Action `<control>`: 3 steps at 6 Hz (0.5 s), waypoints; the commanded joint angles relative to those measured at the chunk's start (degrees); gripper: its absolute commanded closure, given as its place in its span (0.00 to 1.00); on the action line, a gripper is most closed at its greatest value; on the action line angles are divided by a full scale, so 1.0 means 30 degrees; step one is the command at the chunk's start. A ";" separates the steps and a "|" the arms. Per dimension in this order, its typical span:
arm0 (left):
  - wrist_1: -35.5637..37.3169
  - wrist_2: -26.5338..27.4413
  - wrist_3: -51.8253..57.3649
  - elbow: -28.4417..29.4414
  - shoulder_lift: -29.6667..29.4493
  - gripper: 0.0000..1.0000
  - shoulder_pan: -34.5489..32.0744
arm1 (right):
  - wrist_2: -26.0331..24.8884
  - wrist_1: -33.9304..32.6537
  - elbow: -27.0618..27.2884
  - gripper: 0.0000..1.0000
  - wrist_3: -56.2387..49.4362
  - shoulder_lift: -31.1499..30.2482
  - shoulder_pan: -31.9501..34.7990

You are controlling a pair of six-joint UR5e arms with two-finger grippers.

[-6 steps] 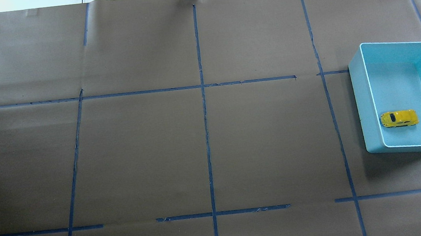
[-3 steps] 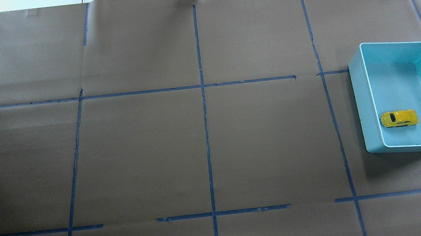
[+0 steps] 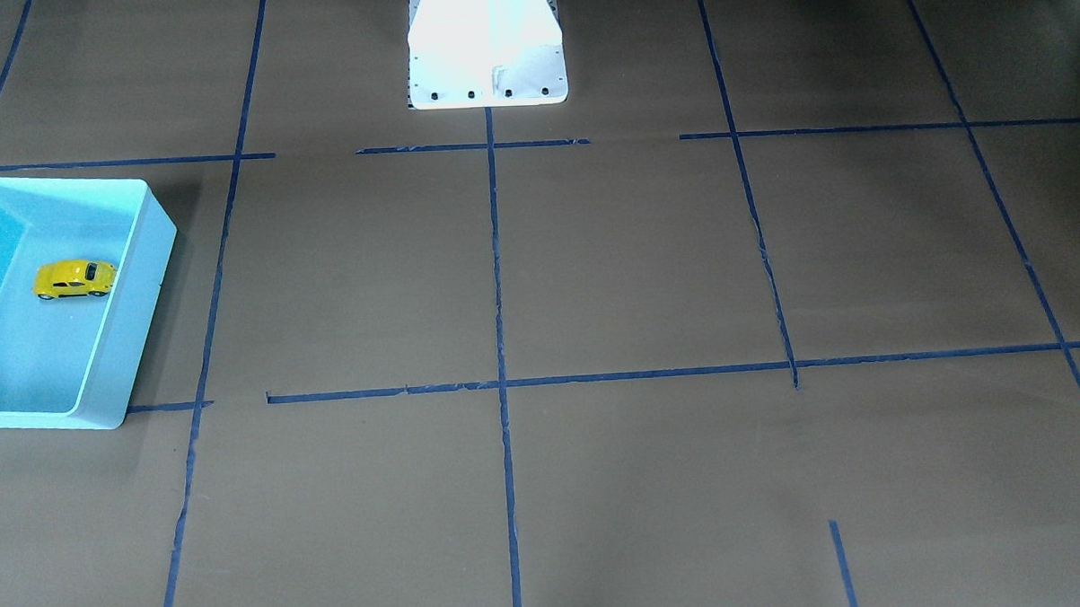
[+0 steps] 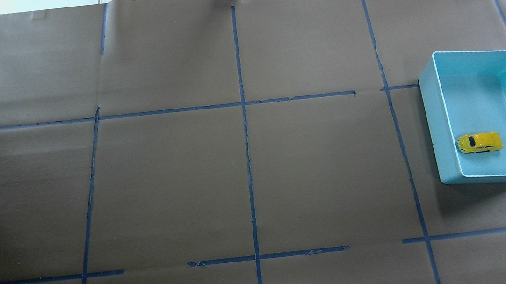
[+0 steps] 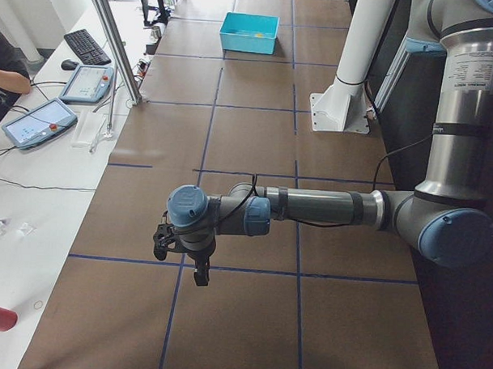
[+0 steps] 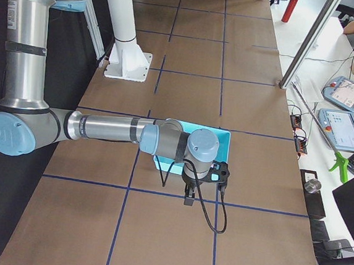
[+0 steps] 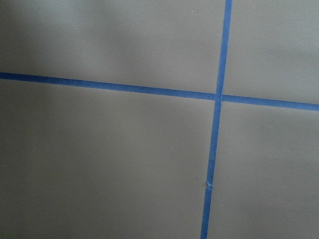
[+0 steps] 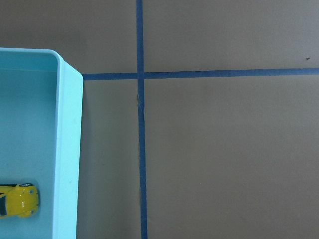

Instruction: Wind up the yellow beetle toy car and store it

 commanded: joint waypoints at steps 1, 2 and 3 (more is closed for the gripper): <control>-0.0039 -0.0010 0.0031 0.0002 0.0004 0.00 -0.0042 | 0.0051 -0.0022 -0.0093 0.00 0.0054 -0.0045 -0.0001; -0.0184 -0.0098 0.0089 -0.0056 -0.0024 0.00 -0.0042 | 0.0052 -0.0022 -0.0122 0.00 0.0083 -0.0045 -0.0001; -0.0128 -0.0214 0.0061 -0.0086 -0.0025 0.00 -0.0042 | 0.0052 -0.0022 -0.0122 0.00 0.0112 -0.0045 -0.0001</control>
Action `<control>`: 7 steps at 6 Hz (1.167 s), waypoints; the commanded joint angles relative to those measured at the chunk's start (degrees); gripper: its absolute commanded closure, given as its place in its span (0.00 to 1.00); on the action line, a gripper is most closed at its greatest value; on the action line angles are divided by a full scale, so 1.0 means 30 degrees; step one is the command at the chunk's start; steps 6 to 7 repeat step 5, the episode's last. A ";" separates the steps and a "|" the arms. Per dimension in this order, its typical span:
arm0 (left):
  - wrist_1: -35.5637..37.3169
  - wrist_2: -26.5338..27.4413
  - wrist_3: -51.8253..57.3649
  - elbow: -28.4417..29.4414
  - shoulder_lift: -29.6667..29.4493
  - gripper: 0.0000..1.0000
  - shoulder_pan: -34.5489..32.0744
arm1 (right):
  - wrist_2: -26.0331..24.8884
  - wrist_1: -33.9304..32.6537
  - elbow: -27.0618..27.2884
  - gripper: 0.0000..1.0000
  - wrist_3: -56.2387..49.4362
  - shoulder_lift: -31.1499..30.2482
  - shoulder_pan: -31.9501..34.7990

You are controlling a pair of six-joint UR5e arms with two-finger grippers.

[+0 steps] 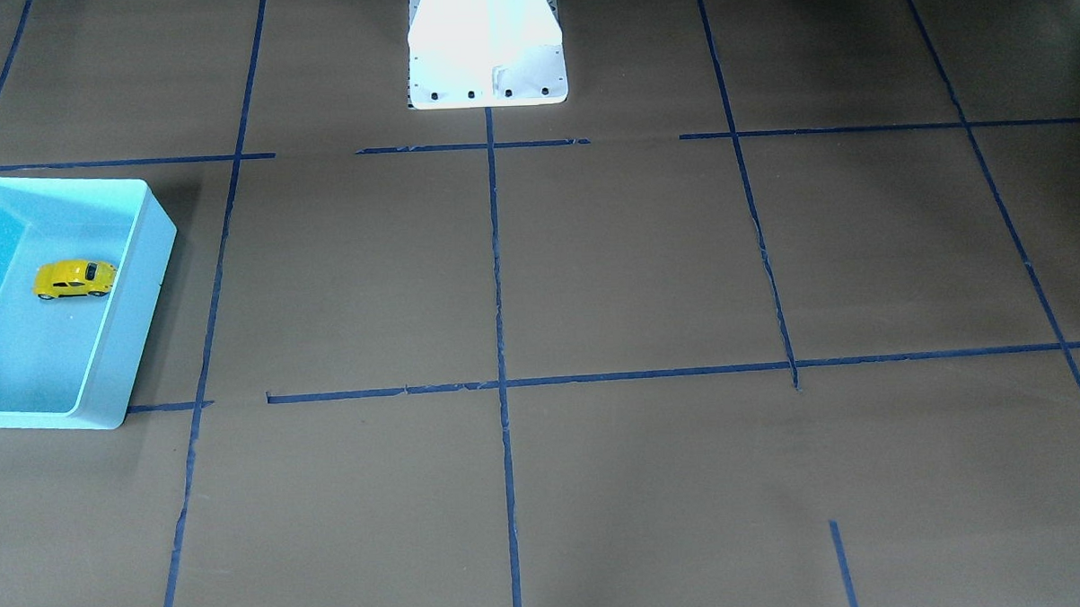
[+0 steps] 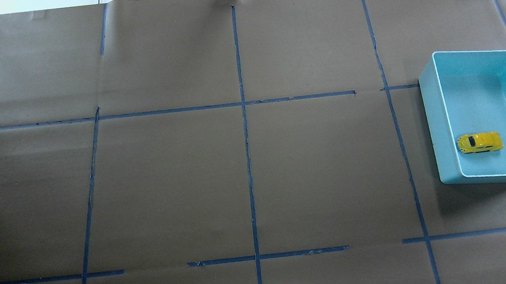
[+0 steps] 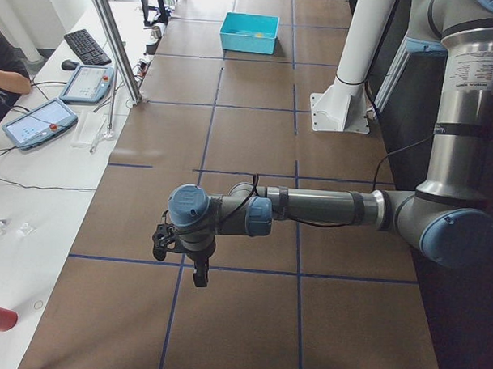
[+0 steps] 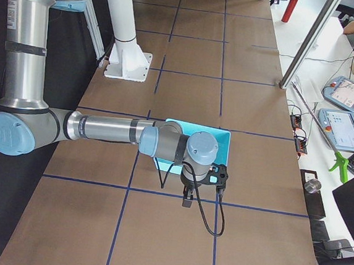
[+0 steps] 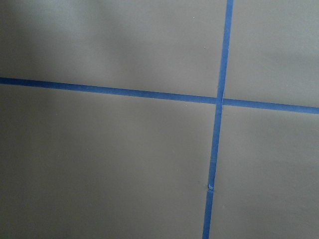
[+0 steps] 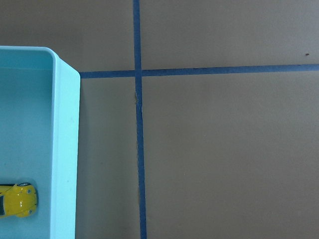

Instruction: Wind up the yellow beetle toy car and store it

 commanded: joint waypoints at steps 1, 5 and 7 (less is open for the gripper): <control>0.0206 -0.0480 -0.0091 -0.0119 -0.0007 0.00 0.0026 | 0.0004 -0.0003 -0.0011 0.00 0.0029 -0.0003 -0.0001; 0.0354 -0.0952 -0.0180 -0.0090 0.0022 0.00 0.0026 | 0.0034 0.0027 -0.0040 0.00 -0.0001 -0.0003 -0.0001; 0.0354 -0.0952 -0.0180 -0.0090 0.0022 0.00 0.0026 | 0.0034 0.0027 -0.0040 0.00 -0.0001 -0.0003 -0.0001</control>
